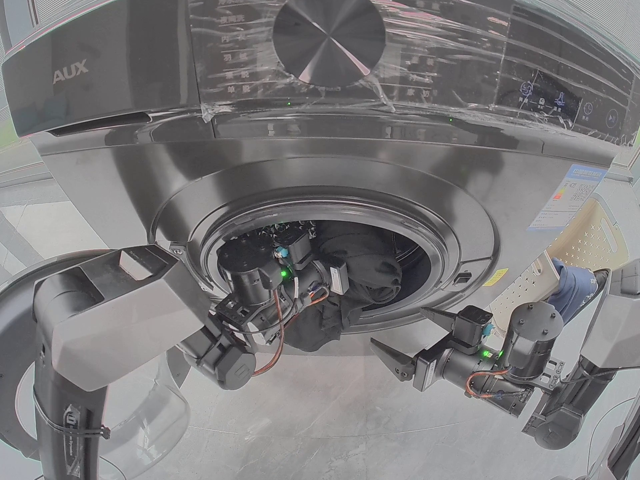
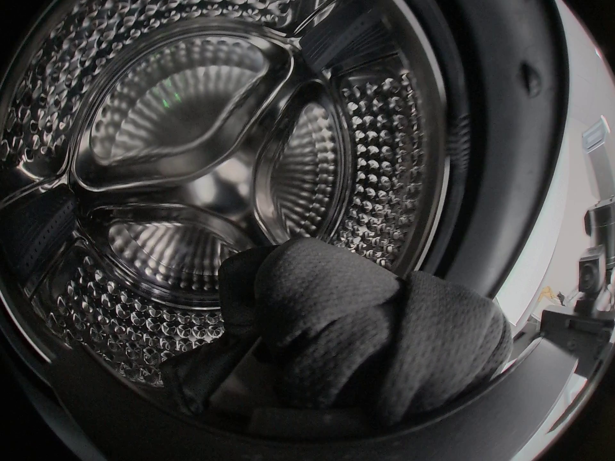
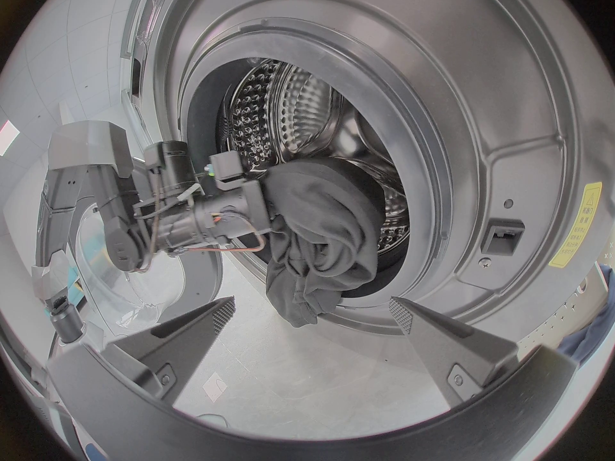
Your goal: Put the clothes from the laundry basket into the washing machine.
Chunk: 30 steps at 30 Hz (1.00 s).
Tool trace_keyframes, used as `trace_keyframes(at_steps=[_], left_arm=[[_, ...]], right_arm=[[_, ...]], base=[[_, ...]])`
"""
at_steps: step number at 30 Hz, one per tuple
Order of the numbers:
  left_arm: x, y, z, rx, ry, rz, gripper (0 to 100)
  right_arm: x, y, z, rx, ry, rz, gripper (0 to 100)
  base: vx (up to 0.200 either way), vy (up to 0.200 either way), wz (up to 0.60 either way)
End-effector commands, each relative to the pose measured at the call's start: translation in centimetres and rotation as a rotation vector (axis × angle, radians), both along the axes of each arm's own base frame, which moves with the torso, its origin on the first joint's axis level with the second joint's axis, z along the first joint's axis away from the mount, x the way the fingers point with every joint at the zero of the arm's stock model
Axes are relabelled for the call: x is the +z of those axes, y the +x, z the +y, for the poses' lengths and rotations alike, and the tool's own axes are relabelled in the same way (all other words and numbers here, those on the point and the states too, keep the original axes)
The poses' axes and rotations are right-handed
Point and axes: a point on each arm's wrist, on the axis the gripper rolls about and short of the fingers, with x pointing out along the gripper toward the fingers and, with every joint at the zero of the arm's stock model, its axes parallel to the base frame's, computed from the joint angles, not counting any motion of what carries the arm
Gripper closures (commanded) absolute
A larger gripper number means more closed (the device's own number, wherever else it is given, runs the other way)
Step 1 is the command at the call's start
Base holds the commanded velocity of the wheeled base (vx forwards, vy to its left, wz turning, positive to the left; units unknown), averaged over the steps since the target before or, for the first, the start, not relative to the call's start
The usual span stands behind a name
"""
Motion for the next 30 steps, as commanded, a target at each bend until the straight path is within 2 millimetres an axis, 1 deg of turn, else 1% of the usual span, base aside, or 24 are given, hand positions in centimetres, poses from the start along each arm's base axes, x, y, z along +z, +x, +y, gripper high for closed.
trace_keyframes(at_steps=[1,2,3,4,6,8,10,11,13,16,21,22,25,27,28,29,30], left_arm=[[-2.0,2.8,-1.3,0.035,0.007,0.024,100],[-2.0,3.1,-1.3,0.040,0.005,0.022,100],[-2.0,4.1,-1.4,0.053,0.001,0.017,100],[-2.0,4.3,-1.5,0.058,0.000,0.016,100],[-1.9,5.6,-1.6,0.090,-0.010,0.008,100],[-1.5,6.6,-1.6,0.120,-0.026,-0.007,100],[-1.2,6.9,-1.7,0.130,-0.033,-0.015,100],[-0.5,7.6,-1.8,0.151,-0.053,-0.032,100],[0.2,8.3,-1.5,0.173,-0.069,-0.040,100],[0.9,8.9,-1.1,0.191,-0.084,-0.040,100],[1.1,9.0,-0.8,0.204,-0.097,-0.027,100],[1.0,8.9,-0.8,0.204,-0.095,-0.024,0],[1.1,8.8,-0.7,0.204,-0.099,-0.016,0],[1.0,7.8,-0.7,0.179,-0.086,0.036,0],[1.0,7.8,-0.7,0.179,-0.086,0.036,0],[0.5,6.8,-0.4,0.161,-0.046,0.090,0],[0.0,6.4,-0.2,0.139,-0.019,0.125,0]], right_arm=[[-0.2,0.0,0.0,0.000,-0.006,0.007,0],[-0.2,0.0,0.0,0.000,-0.006,0.007,0],[-0.3,0.1,0.1,0.001,-0.007,0.008,0],[-0.3,0.1,0.1,0.001,-0.007,0.008,0],[-0.3,0.1,0.1,0.001,-0.008,0.009,0],[-0.5,0.1,0.1,0.001,-0.013,0.015,0],[-0.6,0.1,0.1,0.001,-0.013,0.015,0],[-0.6,0.1,0.1,0.001,-0.013,0.015,0],[-0.6,0.1,0.1,0.001,-0.013,0.015,0],[-0.6,0.1,0.1,0.002,-0.014,0.014,0],[-0.6,0.2,0.1,0.000,-0.014,0.014,0],[-0.6,0.2,0.1,0.000,-0.013,0.015,0],[-0.6,0.2,0.1,-0.002,-0.014,0.014,0],[-0.6,0.2,0.0,-0.003,-0.014,0.014,0],[-0.6,0.2,0.0,-0.003,-0.014,0.014,0],[-0.5,0.2,0.0,-0.003,-0.013,0.013,0],[-0.6,0.2,0.0,-0.003,-0.015,0.015,0]], base=[[0.000,0.000,0.00],[0.000,0.000,0.00],[0.000,0.000,0.00],[0.000,0.000,0.00],[0.000,0.000,0.00],[0.000,0.000,0.00],[0.000,0.000,0.00],[0.000,0.000,0.00],[0.000,0.000,0.00],[0.000,0.000,0.00],[0.000,0.000,0.00],[0.000,0.000,0.00],[0.000,0.000,0.00],[0.000,0.000,0.00],[0.000,0.000,0.00],[0.000,0.000,0.00],[0.000,0.000,0.00]])
